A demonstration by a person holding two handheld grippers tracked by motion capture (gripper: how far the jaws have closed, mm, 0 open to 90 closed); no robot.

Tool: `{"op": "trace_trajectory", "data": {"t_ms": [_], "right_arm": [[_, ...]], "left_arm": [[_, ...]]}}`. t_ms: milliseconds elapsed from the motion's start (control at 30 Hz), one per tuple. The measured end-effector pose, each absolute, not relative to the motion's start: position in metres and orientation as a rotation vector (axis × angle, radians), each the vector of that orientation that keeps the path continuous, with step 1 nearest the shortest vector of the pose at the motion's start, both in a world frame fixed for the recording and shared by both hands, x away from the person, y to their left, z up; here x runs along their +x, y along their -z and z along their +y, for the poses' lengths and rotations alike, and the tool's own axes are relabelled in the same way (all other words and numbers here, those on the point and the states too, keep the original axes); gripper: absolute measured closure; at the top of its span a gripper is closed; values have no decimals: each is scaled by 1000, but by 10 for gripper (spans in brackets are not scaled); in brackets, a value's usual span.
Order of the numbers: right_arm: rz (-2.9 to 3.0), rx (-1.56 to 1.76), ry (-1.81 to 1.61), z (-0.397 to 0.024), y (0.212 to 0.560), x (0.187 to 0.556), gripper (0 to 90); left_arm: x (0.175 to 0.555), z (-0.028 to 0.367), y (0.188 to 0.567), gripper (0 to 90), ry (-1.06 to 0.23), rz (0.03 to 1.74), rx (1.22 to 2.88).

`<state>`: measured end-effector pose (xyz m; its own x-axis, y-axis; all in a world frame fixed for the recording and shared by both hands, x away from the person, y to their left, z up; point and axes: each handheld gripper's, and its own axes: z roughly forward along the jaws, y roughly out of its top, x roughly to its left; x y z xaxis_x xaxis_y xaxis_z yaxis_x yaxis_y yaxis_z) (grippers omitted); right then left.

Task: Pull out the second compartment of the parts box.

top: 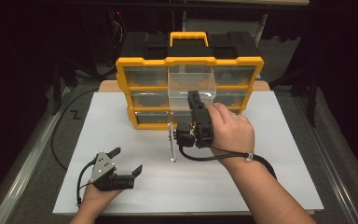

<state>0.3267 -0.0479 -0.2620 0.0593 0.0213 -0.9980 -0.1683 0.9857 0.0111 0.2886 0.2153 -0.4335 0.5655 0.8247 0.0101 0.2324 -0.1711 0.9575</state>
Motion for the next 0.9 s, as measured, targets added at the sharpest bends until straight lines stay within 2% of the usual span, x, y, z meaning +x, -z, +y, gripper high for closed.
{"op": "trace_trajectory", "data": {"t_ms": [267,500,700,900], "right_arm": [[1507,-112,-145,-47,262,327,788],[1508,-131,-185,-50,267,314,653],[1558,-140,-197,-63,287,303,607],[1618,-135,-186,-80,322,302,550]], "left_arm": [[288,215,433,21,-674,888,1703],[289,216,434,21,-673,887,1702],[288,215,434,21,-676,886,1700],[289,215,434,21,-682,888,1696]]}}
